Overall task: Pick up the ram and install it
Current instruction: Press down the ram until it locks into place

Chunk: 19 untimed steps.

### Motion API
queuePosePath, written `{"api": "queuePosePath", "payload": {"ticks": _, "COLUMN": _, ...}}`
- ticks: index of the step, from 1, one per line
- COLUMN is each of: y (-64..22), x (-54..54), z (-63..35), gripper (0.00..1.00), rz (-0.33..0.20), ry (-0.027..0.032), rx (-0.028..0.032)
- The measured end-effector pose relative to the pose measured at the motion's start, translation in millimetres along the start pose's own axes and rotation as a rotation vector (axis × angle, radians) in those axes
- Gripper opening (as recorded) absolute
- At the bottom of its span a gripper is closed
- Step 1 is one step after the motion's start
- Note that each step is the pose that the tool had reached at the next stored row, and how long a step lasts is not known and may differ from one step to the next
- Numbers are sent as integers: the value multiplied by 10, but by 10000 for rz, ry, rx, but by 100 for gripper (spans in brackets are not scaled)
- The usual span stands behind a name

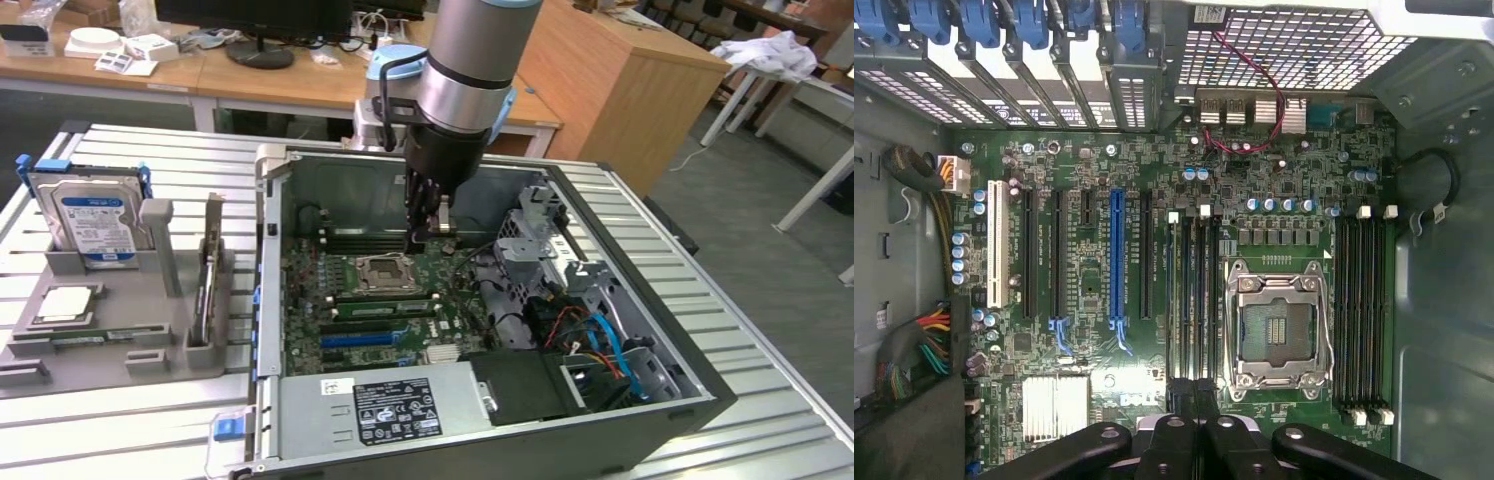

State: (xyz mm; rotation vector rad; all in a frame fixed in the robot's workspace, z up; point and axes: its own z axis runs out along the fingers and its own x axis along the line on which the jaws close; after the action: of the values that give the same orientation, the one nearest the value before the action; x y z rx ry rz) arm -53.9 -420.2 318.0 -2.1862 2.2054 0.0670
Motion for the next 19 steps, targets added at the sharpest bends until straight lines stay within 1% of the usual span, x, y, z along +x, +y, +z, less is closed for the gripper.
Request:
{"api": "queuePosePath", "payload": {"ticks": 5, "y": 0, "x": 0, "z": 0, "gripper": 11, "rz": 30, "ry": 1, "rx": 1}}
{"api": "queuePosePath", "payload": {"ticks": 8, "y": 0, "x": 0, "z": 0, "gripper": 11, "rz": 236, "ry": -2, "rx": 13}}
{"api": "queuePosePath", "payload": {"ticks": 19, "y": 4, "x": 0, "z": 2, "gripper": 11, "rz": 1696, "ry": -9, "rx": 94}}
